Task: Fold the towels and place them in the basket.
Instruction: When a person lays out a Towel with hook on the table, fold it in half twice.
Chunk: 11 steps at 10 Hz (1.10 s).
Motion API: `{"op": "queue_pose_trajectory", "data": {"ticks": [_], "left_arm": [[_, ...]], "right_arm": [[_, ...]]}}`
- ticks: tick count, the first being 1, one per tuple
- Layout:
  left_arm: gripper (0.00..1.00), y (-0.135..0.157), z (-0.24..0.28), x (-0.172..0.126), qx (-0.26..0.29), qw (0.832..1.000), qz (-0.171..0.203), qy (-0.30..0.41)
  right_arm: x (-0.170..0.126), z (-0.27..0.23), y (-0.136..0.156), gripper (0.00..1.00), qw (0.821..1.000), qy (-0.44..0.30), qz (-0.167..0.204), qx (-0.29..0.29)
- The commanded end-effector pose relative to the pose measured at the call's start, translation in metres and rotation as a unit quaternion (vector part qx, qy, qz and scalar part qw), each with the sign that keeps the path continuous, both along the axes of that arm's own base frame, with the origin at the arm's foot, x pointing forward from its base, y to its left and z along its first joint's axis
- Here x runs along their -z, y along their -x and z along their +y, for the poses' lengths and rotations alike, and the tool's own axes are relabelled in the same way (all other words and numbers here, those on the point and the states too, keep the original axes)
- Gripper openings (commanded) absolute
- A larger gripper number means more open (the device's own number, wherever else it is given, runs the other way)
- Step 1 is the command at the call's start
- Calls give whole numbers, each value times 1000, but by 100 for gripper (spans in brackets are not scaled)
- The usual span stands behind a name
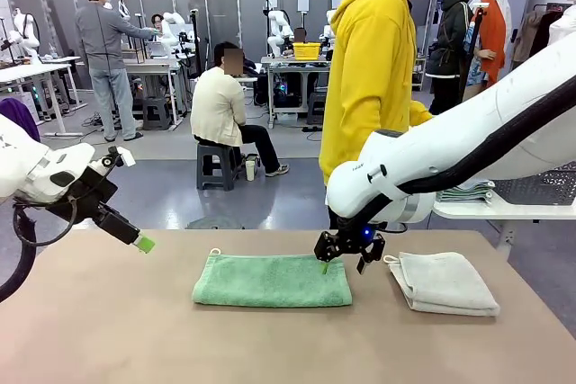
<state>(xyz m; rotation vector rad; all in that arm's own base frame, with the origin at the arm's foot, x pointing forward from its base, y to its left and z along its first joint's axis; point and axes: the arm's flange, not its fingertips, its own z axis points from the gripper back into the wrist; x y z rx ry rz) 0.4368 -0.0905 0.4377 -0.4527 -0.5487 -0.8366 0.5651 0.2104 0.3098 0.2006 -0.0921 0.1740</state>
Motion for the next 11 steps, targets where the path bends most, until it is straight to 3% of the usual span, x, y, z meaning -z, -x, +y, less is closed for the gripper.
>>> {"op": "queue_pose_trajectory", "data": {"ticks": [1, 11], "left_arm": [[100, -4, 1, -2, 12, 1000, 2, -3], [100, -4, 1, -2, 12, 1000, 2, -3]], "right_arm": [[3, 10, -9, 100, 999, 29, -6, 25], [23, 30, -25, 100, 994, 96, 5, 60]]}}
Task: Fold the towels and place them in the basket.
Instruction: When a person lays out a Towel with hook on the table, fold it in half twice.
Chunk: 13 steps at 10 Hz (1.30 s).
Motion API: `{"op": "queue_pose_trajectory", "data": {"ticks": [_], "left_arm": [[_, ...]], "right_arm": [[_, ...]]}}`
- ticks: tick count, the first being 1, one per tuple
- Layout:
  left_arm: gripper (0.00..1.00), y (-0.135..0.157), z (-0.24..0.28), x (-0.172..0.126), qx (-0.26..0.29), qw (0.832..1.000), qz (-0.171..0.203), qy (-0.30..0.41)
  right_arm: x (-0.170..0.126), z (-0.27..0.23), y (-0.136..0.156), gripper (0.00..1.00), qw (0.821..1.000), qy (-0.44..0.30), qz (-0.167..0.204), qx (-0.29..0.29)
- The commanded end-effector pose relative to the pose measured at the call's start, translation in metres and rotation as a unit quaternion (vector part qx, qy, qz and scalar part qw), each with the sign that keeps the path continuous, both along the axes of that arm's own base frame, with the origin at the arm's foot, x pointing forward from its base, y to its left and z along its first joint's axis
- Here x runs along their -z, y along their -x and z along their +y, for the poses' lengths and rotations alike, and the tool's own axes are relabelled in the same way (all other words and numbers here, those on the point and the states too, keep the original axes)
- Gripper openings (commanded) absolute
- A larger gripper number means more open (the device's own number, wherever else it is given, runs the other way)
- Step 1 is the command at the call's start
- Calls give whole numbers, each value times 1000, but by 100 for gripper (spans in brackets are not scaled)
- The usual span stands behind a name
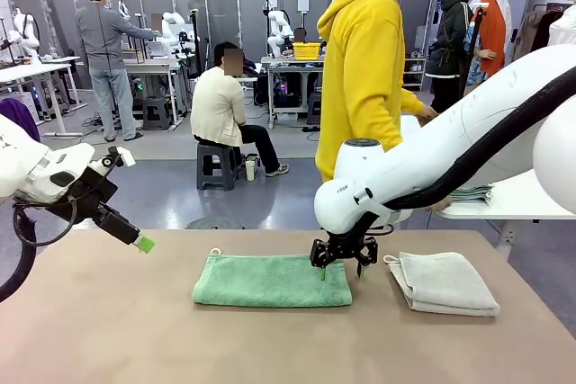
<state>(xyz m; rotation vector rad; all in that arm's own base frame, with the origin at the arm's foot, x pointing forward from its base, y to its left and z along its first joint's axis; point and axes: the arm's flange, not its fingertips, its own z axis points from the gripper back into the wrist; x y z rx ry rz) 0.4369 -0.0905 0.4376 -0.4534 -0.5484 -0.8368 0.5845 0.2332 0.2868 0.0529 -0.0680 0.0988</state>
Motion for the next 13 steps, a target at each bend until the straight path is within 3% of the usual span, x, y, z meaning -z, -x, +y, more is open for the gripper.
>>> {"op": "queue_pose_trajectory", "data": {"ticks": [1, 2, 3, 4, 5, 7, 8, 10, 13], "left_arm": [[100, -4, 1, -2, 12, 1000, 2, -3], [100, -4, 1, -2, 12, 1000, 2, -3], [100, -4, 1, -2, 12, 1000, 2, -3], [100, -4, 1, -2, 12, 1000, 2, -3], [100, -4, 1, -2, 12, 1000, 2, -3], [100, -4, 1, -2, 12, 1000, 2, -3], [100, -4, 1, -2, 12, 1000, 2, -3], [100, -4, 1, -2, 12, 1000, 2, -3], [100, -4, 1, -2, 12, 1000, 2, -3]], "right_arm": [[3, 8, -7, 100, 999, 26, -3, 22], [4, 8, -8, 100, 999, 24, 1, 22], [5, 7, -9, 55, 1000, 22, 5, 21], [5, 6, -9, 42, 1000, 18, 7, 21], [3, 3, -9, 0, 1000, 14, 5, 22], [3, -3, -9, 0, 1000, -1, 11, 21], [5, -5, -10, 15, 1000, -4, 14, 21], [5, -7, -10, 0, 1000, -9, 17, 20], [0, -9, -7, 0, 1000, -6, 14, 19]]}}
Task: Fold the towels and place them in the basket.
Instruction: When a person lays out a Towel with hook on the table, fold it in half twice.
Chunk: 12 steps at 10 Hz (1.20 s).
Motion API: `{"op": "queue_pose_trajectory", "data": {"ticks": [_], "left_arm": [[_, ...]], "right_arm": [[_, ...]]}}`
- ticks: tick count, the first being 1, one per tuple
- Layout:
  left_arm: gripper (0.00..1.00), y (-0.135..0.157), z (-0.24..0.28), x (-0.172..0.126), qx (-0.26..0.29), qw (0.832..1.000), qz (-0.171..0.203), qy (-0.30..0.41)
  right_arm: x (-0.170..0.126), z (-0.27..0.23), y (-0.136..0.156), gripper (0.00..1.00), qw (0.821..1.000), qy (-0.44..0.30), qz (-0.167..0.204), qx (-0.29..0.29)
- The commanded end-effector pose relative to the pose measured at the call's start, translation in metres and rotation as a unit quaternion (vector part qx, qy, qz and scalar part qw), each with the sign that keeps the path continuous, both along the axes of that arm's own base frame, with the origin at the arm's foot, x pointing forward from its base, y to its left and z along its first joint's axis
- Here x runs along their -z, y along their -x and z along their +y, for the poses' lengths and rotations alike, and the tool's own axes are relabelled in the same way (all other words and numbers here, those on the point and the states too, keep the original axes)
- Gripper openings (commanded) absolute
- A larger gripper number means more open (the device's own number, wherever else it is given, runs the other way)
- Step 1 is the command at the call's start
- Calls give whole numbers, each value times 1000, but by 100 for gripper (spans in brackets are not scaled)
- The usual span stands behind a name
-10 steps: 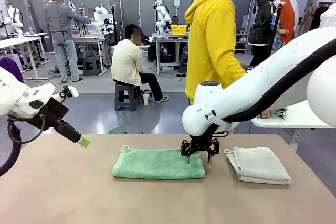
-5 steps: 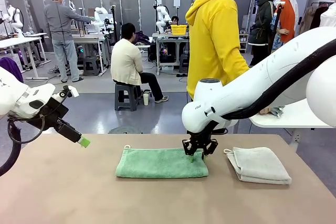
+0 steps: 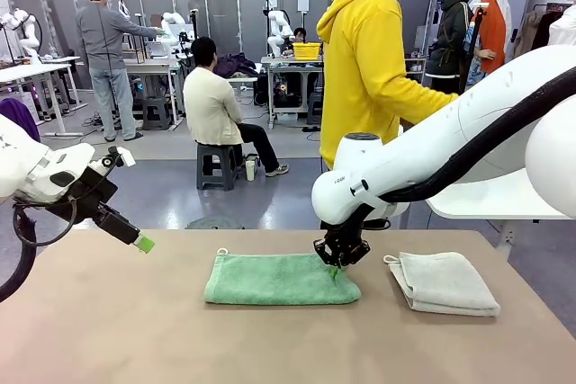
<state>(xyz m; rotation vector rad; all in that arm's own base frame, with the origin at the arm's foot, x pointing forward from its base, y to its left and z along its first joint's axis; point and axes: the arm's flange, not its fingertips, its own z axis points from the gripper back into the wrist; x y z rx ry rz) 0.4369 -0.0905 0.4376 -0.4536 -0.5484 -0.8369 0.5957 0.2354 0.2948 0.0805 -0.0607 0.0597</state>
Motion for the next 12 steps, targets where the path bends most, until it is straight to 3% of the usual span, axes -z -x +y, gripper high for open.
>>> {"op": "queue_pose_trajectory", "data": {"ticks": [1, 4, 8, 12], "left_arm": [[100, -4, 1, -2, 11, 1000, 2, -3], [100, -4, 1, -2, 11, 1000, 2, -3], [100, -4, 1, -2, 11, 1000, 2, -3], [100, -4, 1, -2, 11, 1000, 2, -3]], "right_arm": [[5, -12, 6, 0, 1000, 9, 8, -1], [-14, -17, 12, 0, 1000, 8, 4, -17], [-67, -35, 30, 0, 996, 75, -30, -48], [-101, -6, 36, 0, 989, 114, -59, -77]]}}
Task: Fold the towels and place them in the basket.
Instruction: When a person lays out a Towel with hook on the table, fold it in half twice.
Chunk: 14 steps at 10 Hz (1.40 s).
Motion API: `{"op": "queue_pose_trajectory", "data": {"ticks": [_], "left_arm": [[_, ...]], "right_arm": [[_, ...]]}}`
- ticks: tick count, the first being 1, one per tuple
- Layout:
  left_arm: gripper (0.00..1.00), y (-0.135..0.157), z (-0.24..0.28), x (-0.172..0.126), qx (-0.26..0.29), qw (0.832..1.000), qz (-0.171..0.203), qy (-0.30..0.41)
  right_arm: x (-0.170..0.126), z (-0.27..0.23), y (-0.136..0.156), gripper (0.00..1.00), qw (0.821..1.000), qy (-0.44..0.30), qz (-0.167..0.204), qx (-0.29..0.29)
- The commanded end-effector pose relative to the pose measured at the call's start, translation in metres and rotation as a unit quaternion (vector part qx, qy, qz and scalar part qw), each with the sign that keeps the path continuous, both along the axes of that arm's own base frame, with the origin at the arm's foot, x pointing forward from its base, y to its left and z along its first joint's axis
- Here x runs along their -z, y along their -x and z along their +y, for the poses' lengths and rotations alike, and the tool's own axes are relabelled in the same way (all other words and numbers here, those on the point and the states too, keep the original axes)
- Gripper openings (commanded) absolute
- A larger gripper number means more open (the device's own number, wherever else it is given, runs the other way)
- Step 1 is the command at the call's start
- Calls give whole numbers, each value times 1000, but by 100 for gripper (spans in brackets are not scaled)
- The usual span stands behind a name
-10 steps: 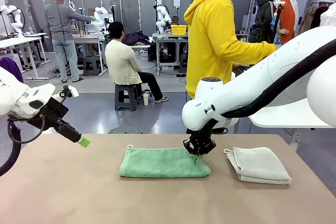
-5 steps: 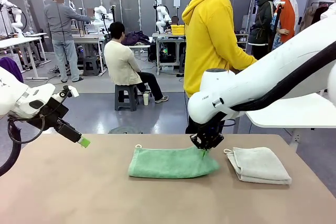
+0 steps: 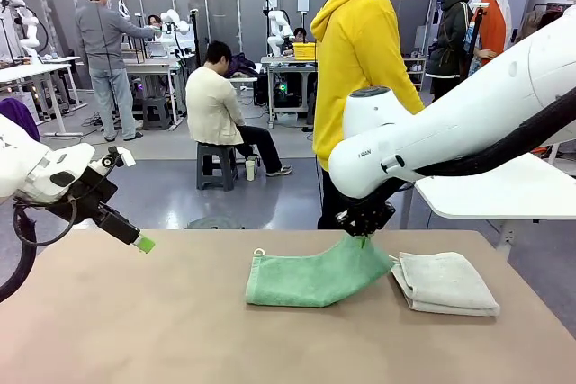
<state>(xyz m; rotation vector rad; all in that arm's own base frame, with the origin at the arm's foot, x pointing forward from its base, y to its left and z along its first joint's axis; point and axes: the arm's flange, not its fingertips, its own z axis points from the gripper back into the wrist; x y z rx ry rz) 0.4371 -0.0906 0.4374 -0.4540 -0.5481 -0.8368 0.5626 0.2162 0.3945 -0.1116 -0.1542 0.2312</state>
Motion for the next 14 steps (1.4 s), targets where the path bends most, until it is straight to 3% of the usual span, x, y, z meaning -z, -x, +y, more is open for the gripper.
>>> {"op": "queue_pose_trajectory", "data": {"ticks": [1, 4, 6, 14], "left_arm": [[100, -4, 1, -2, 11, 1000, 2, -3], [100, -4, 1, -2, 11, 1000, 2, -3], [100, -4, 1, -2, 11, 1000, 2, -3], [100, -4, 1, -2, 11, 1000, 2, -3]], "right_arm": [[-10, 29, 5, 0, 1000, 19, -17, -8], [-18, 81, 8, 0, 999, -7, -4, -38], [-11, 104, 1, 0, 999, -23, 18, -24], [47, 168, -20, 0, 994, -88, 60, 22]]}}
